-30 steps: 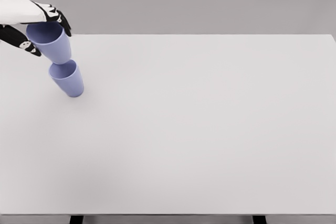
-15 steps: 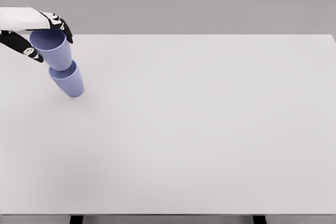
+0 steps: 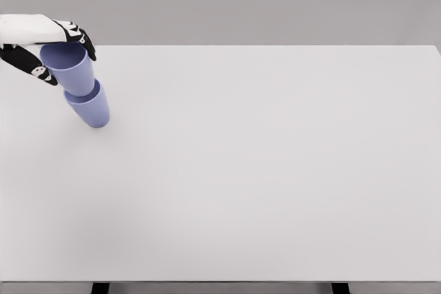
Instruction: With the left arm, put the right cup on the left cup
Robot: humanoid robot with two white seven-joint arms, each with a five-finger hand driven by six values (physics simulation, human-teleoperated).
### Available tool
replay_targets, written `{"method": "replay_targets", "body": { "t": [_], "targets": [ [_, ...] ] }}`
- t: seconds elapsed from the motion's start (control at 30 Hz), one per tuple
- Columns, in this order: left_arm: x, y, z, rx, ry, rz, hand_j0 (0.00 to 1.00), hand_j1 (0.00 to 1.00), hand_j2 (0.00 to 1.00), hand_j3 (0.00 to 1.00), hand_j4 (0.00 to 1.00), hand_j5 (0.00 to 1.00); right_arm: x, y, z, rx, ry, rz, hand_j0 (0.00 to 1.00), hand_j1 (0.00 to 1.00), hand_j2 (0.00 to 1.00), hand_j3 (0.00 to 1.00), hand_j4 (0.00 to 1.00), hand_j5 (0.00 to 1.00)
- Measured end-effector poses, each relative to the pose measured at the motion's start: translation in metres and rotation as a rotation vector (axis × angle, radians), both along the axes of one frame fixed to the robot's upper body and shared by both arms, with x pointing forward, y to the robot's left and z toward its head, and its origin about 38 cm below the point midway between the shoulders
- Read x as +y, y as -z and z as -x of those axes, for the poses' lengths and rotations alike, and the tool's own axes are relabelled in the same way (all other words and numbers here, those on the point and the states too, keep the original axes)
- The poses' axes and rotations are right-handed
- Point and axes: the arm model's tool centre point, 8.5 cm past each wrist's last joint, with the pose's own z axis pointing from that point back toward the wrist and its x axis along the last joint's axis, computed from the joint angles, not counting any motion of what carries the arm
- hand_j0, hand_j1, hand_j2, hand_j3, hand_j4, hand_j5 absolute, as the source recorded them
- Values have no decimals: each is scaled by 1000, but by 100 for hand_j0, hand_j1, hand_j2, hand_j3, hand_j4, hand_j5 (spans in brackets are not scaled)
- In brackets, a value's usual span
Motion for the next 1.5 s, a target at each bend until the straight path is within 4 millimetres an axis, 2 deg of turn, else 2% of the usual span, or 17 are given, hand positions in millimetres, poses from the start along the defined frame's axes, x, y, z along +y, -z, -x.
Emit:
{"method": "replay_targets", "body": {
  "t": [0.1,0.13,0.2,0.27,0.67,0.8,1.2,1.5],
  "targets": [
    [1,0,0,-1,-3,0,48,48,48,48,48,48,0,0,0,0,0,0,100,100,100,100,100,100],
    [1,0,0,-2,-3,0,51,51,51,51,51,51,0,0,1,1,0,0,100,100,100,100,100,100],
    [1,0,0,-2,-3,1,65,65,65,65,65,65,0,0,0,0,0,0,100,100,100,100,100,100],
    [1,0,0,-4,-3,1,70,70,70,70,70,70,0,0,0,0,0,0,100,100,100,100,100,100],
    [-1,-5,0,-19,2,7,80,80,80,80,80,80,0,0,0,0,0,0,100,100,100,100,100,100],
    [-1,-6,0,-20,2,9,80,80,80,80,80,80,0,0,0,0,0,0,100,100,100,100,100,100],
    [-3,-7,2,-21,11,11,92,92,92,92,92,92,0,0,0,0,0,0,100,100,100,100,100,100],
    [-4,-7,3,-21,16,12,95,95,95,95,95,95,0,0,0,0,0,0,100,100,100,100,100,100]
  ]
}}
